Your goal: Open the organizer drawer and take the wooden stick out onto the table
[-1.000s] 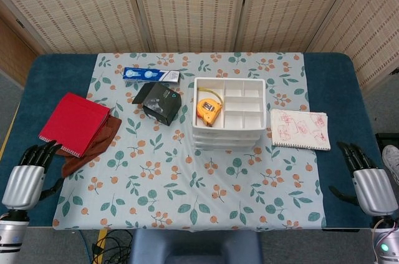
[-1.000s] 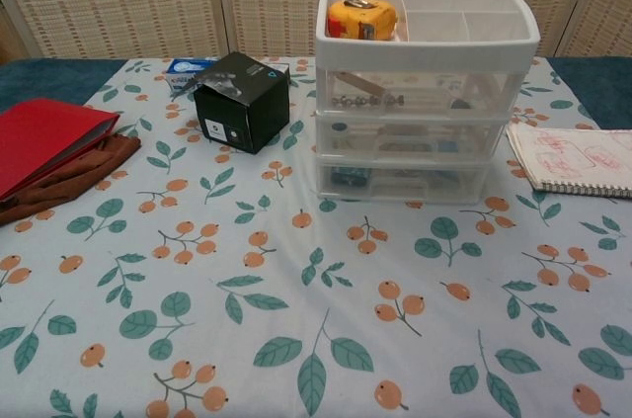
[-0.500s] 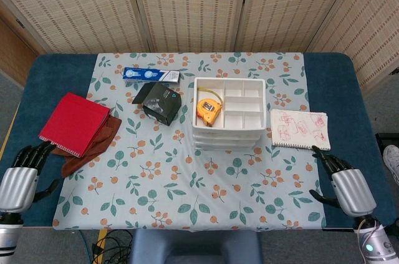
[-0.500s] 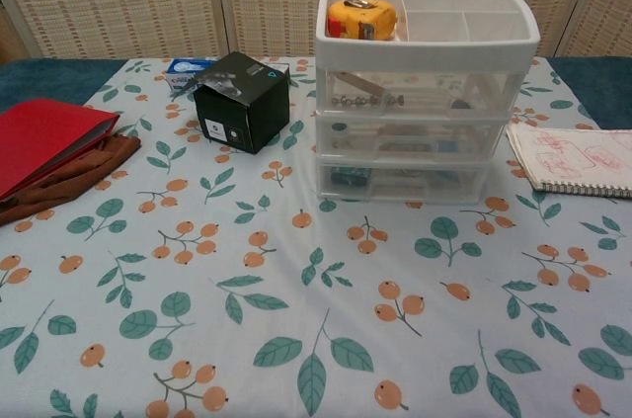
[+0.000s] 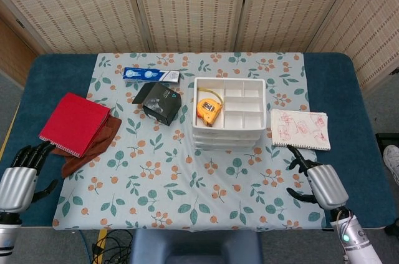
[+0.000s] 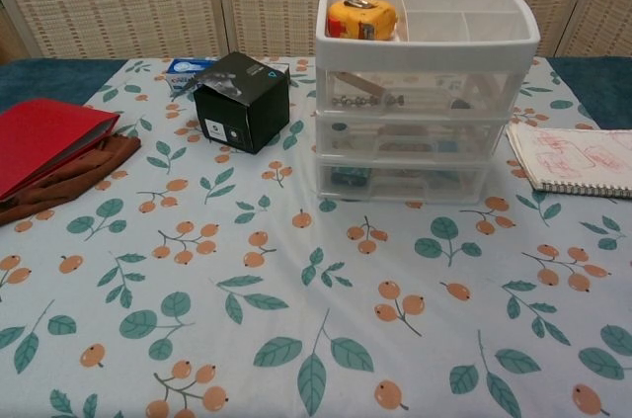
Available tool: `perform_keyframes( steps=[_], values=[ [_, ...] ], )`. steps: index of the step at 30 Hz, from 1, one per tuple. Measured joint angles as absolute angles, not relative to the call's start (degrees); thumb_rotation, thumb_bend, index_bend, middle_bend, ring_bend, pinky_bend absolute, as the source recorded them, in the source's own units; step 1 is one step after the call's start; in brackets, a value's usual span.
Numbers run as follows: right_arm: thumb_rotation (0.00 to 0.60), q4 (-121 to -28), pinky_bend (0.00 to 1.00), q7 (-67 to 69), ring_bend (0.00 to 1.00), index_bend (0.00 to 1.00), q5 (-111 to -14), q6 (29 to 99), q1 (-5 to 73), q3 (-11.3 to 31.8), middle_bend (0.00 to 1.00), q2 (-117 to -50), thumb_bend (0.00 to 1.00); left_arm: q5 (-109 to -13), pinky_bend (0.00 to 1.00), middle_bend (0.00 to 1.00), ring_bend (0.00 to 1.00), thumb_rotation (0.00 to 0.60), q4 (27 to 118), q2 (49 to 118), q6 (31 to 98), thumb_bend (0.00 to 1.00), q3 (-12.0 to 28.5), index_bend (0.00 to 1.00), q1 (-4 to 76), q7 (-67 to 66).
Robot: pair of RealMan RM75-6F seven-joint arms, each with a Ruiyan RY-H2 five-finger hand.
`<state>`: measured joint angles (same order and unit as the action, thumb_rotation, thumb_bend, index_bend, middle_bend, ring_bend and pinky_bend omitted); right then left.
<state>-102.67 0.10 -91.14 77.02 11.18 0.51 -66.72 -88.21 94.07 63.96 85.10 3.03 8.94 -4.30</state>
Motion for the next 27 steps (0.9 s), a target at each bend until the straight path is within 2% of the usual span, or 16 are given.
perform_keyframes(
  steps=[4, 9, 16, 27],
  values=[
    [0.600, -103.46, 0.79, 3.23, 0.69, 0.00, -89.23, 72.36, 13.12, 0.77, 0.61, -67.95, 0.22, -88.39, 0.12, 0.13, 0.16, 0.600, 94.19, 63.95, 84.92, 0.25, 3.13, 0.14, 9.18, -4.42],
    [0.600, -103.95, 0.88, 9.96, 0.78, 0.00, -85.52, 64.72, 17.10, 1.93, 0.68, -70.60, 0.33, -88.03, 0.12, 0.13, 0.15, 0.600, 93.98, 63.87, 84.76, 0.25, 3.14, 0.14, 9.13, -4.33],
    [0.600, -101.28, 0.89, 15.83, 0.79, 0.00, -81.35, 59.56, 22.01, 5.40, 0.69, -77.55, 0.41, -87.40, 0.12, 0.13, 0.15, 0.600, 93.49, 64.01, 84.49, 0.25, 3.20, 0.14, 9.04, -4.03],
    [0.600, -95.87, 0.89, 18.07, 0.80, 0.01, -77.04, 55.29, 27.36, 9.09, 0.69, -84.44, 0.44, -86.58, 0.12, 0.13, 0.15, 0.600, 92.82, 63.89, 84.06, 0.25, 3.28, 0.14, 8.97, -3.60]
  ],
)
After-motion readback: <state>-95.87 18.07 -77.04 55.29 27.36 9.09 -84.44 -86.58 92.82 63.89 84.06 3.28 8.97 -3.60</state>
